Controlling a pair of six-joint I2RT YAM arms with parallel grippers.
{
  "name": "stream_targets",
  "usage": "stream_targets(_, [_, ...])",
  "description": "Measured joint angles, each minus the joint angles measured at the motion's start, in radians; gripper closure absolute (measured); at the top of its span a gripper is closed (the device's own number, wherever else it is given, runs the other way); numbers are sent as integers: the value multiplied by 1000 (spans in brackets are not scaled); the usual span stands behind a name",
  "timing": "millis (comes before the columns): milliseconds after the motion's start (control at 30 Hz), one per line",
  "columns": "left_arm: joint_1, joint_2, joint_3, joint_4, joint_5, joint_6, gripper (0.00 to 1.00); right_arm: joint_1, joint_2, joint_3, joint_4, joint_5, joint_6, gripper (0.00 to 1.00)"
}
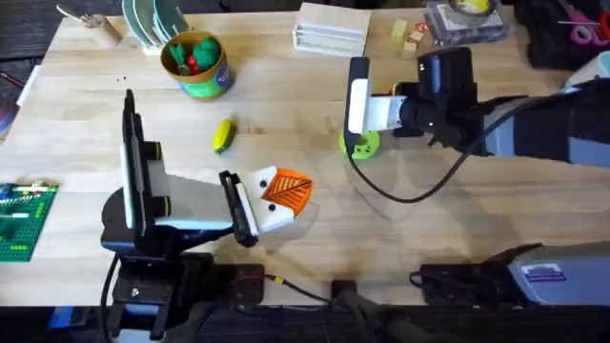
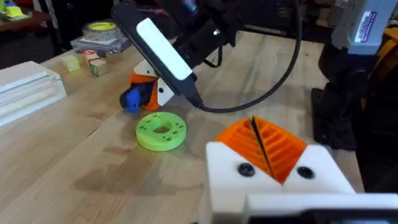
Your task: Pick up the gripper from the table and insert it into the empty holder that is missing its gripper. Then pick up a screw, insert it into the mounting hole, and use the screwdriver to tighten it. Finally, clean up the table by picking up the vegetable and placing it into the bucket.
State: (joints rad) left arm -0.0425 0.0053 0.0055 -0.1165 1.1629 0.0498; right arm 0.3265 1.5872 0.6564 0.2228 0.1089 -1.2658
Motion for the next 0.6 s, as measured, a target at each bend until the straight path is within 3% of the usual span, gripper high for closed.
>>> stream_targets(33, [0,0,0,0,0,0,997,4,1,7,-7,5,-3,937])
stream_targets(233, [0,0,0,0,0,0,997,22,9,51,-32,32,4,69])
stream_targets(267, [0,0,0,0,0,2,968,22,9,61,-42,38,11,27])
stream_targets(400, [0,0,0,0,0,5,753,31,10,68,-67,61,64,15])
stream_targets(600, [0,0,0,0,0,7,185,48,-17,69,-133,70,245,12])
